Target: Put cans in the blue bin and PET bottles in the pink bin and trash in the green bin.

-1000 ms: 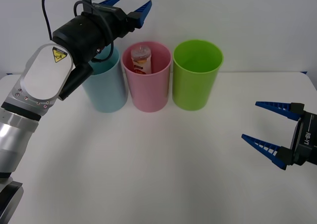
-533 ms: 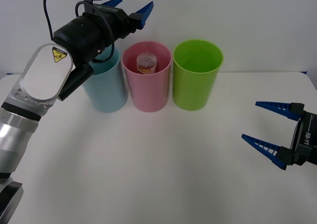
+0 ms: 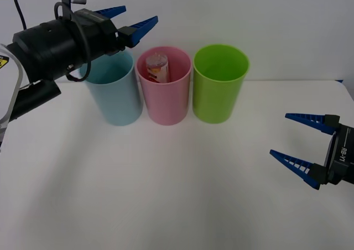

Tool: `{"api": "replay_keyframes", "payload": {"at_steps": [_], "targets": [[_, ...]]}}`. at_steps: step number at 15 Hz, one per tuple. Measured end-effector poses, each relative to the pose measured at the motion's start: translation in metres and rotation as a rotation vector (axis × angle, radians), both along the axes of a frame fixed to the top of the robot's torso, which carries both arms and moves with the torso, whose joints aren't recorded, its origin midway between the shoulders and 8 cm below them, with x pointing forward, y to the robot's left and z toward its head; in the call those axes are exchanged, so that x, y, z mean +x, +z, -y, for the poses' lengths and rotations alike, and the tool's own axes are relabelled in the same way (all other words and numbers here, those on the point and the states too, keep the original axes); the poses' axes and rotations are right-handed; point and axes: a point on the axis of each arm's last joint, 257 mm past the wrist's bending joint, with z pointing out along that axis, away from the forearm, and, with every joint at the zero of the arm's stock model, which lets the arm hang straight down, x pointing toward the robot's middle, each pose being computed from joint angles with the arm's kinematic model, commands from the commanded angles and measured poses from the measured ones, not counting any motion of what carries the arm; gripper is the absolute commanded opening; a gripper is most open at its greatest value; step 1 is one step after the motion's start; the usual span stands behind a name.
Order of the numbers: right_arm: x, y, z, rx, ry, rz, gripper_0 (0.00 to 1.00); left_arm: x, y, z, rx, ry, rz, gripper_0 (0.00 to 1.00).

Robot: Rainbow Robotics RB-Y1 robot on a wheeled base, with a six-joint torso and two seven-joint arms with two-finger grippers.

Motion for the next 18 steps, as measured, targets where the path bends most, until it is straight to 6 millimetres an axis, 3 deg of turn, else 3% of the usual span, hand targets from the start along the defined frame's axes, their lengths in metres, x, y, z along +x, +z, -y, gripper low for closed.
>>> {"api": "replay_keyframes", "payload": {"at_steps": [9,15,18], "targets": [[0.0,0.0,0.0,0.0,0.0,0.0,1.0,-0.101,-0.093,-0.069,0.181,0.002,-0.187,1.0],[0.0,0.0,0.0,0.0,0.0,0.0,1.0,-0.158,-0.179,-0.095,0.236,0.047,-0.374,1.0],[0.0,0.0,0.0,0.0,0.0,0.0,1.0,-0.182,-0.206,-0.1,0.245,0.054,-0.452,1.0]]}}
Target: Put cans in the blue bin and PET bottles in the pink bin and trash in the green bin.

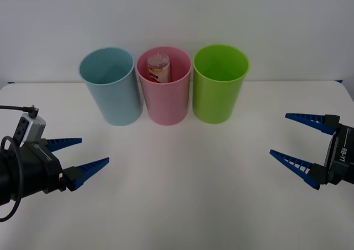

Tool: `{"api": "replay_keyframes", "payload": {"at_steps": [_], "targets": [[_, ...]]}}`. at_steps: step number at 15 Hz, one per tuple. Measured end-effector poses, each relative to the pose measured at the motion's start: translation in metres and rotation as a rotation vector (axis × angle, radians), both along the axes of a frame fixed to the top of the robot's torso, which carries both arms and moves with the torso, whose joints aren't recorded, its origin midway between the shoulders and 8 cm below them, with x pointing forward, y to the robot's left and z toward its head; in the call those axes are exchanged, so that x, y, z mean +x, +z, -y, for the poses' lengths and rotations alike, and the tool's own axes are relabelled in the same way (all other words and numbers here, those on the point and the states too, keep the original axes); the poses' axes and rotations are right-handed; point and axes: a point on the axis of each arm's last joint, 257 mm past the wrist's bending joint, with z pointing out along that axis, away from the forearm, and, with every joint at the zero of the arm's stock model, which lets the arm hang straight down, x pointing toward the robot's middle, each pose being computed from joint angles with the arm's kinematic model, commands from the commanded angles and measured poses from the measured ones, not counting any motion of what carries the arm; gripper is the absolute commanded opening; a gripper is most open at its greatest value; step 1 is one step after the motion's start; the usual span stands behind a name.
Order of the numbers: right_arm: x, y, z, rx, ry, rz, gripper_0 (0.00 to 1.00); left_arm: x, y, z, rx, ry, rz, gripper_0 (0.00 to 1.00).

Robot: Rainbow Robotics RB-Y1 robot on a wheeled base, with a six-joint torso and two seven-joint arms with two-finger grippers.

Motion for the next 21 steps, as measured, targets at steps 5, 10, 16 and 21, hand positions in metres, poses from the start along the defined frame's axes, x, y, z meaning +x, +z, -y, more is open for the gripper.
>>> {"api": "replay_keyframes", "payload": {"at_steps": [5,10,16,21], "targets": [[0.0,0.0,0.0,0.0,0.0,0.0,1.0,-0.025,-0.017,-0.013,0.0,0.023,-0.061,1.0],[0.0,0.0,0.0,0.0,0.0,0.0,1.0,-0.052,-0.043,-0.029,0.019,0.053,-0.125,1.0],[0.0,0.0,0.0,0.0,0.0,0.0,1.0,-0.07,-0.056,-0.045,0.026,0.091,-0.166,1.0],[0.0,0.0,0.0,0.0,0.0,0.0,1.0,-0.078,-0.062,-0.051,0.029,0.104,-0.182,1.0]]}}
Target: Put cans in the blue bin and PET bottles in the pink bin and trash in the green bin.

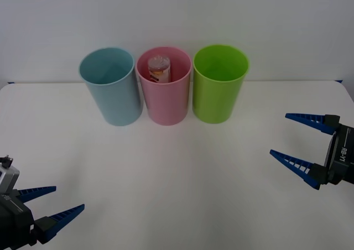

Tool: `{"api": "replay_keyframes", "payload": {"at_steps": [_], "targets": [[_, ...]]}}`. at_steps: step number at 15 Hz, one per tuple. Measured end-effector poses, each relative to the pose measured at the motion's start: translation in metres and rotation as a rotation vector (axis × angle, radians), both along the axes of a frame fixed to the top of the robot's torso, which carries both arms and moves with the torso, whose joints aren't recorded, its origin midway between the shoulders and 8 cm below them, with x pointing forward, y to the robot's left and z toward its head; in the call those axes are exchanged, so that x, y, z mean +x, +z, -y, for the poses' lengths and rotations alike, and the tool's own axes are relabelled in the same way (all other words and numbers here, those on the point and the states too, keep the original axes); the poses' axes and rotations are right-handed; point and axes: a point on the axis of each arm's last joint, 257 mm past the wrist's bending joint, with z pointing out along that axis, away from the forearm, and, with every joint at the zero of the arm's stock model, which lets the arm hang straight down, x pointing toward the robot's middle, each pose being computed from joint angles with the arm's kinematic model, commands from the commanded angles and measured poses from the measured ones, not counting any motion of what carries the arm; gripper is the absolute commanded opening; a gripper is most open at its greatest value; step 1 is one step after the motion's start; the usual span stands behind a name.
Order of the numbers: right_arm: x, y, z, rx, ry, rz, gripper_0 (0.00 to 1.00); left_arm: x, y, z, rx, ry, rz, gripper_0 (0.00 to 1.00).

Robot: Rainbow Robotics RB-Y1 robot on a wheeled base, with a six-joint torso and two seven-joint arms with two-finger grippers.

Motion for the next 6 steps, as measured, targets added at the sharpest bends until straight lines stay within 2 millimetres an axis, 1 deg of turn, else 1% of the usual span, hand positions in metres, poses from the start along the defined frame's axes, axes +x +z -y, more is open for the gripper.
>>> {"api": "replay_keyframes", "payload": {"at_steps": [6], "targets": [[0.0,0.0,0.0,0.0,0.0,0.0,1.0,0.0,0.0,-0.0002,0.0,0.0,0.0,1.0]]}}
